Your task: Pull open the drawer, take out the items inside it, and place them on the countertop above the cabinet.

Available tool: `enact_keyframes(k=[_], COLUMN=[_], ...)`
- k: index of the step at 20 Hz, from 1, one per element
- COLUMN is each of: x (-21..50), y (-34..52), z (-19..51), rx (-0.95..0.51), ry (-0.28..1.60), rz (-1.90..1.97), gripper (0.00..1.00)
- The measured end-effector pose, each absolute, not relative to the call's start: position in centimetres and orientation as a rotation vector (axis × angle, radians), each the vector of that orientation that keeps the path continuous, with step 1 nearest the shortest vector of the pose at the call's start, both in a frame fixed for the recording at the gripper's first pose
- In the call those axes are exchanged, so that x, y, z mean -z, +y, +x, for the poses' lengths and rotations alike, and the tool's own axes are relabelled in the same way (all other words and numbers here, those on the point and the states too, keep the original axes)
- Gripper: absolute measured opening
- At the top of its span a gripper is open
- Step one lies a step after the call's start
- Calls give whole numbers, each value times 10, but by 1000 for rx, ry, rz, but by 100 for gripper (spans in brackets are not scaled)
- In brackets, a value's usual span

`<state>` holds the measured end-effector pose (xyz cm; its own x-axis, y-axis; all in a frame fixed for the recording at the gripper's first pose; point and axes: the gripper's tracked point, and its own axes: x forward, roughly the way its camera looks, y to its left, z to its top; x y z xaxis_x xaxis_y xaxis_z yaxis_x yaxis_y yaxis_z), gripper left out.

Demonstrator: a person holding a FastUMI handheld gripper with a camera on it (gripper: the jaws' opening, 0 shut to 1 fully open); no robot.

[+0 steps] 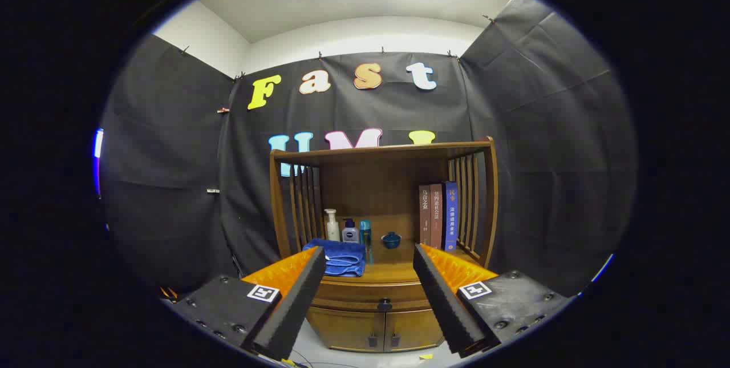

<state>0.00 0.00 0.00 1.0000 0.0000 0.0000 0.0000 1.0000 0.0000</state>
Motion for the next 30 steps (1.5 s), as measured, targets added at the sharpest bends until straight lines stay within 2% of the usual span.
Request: enact_keyframes(k=[22, 30], x=[1, 29], y=[-3, -8], z=[3, 20], rx=[18, 21], ry=[13, 70], rz=[3, -4], gripper=[98, 99])
